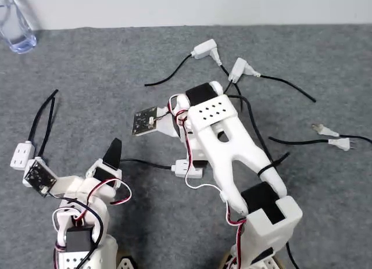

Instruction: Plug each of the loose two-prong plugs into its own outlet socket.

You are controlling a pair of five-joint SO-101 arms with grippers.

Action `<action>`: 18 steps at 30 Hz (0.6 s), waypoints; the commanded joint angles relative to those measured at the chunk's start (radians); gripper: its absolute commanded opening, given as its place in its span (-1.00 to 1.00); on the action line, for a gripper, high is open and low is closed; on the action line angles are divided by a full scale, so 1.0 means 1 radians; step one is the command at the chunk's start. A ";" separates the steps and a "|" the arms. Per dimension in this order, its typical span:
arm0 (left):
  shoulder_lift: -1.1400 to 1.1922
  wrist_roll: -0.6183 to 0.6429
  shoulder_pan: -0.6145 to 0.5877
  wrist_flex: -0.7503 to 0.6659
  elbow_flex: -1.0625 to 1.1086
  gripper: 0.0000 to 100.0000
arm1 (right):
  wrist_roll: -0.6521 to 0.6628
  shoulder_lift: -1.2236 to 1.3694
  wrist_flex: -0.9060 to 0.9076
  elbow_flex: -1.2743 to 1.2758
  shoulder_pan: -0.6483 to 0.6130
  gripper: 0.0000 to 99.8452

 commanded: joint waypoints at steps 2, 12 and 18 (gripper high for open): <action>-0.011 -0.009 -0.003 -0.002 -0.008 -0.46 | 0.003 -0.005 -0.058 -0.029 0.033 -0.98; -0.011 -0.009 -0.005 0.000 -0.008 -0.46 | -0.040 -0.010 -0.125 0.069 0.035 -0.98; -0.011 -0.009 -0.005 0.000 -0.008 -0.46 | -0.063 -0.007 -0.124 0.077 0.036 -0.98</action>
